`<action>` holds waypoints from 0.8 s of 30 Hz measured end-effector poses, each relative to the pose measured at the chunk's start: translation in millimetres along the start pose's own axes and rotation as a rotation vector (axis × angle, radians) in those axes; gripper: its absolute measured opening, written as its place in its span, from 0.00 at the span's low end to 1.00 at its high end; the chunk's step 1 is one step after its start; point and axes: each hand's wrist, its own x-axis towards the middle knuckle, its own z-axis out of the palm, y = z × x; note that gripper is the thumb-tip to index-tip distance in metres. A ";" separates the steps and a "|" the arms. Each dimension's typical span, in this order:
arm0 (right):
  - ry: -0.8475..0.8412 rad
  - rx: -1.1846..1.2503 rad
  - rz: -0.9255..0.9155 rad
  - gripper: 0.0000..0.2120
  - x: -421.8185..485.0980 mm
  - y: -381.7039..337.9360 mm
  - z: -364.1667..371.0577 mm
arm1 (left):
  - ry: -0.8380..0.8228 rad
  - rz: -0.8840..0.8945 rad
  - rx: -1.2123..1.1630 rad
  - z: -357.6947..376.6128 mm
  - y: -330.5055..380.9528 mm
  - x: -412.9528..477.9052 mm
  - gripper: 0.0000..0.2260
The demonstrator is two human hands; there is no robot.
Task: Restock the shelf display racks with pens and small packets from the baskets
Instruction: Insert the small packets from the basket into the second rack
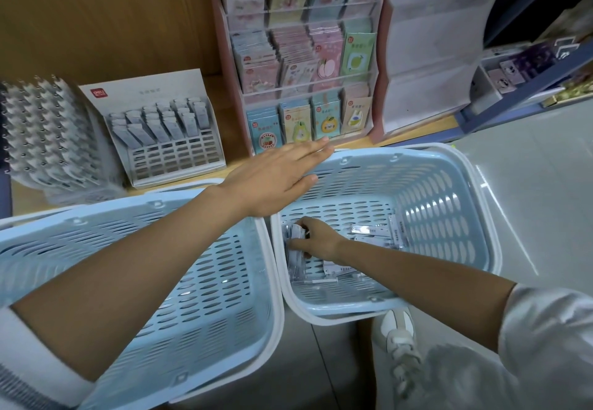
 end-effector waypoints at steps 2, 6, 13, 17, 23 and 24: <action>0.008 0.025 -0.017 0.13 -0.1 0.2 -4.6 | -0.003 0.001 -0.001 -0.1 -0.2 -0.1 0.24; 0.040 0.067 -0.038 0.10 -2.4 -0.6 -20.3 | -0.011 0.003 -0.003 0.4 -0.5 0.3 0.24; 0.041 0.163 -0.183 0.03 -44.0 -23.4 -65.7 | -0.023 0.009 -0.017 3.7 -4.5 2.4 0.24; 0.015 0.190 -0.278 0.06 -75.7 -44.1 -94.1 | 0.022 -0.050 -0.155 -3.9 -4.2 6.0 0.27; -0.014 0.410 -0.476 0.06 -106.7 -94.0 -132.1 | 0.178 -0.192 -0.786 -25.3 19.9 15.4 0.24; -0.004 0.427 -0.509 0.07 -107.2 -104.0 -137.2 | 0.143 -0.229 -0.911 -28.6 24.7 15.7 0.27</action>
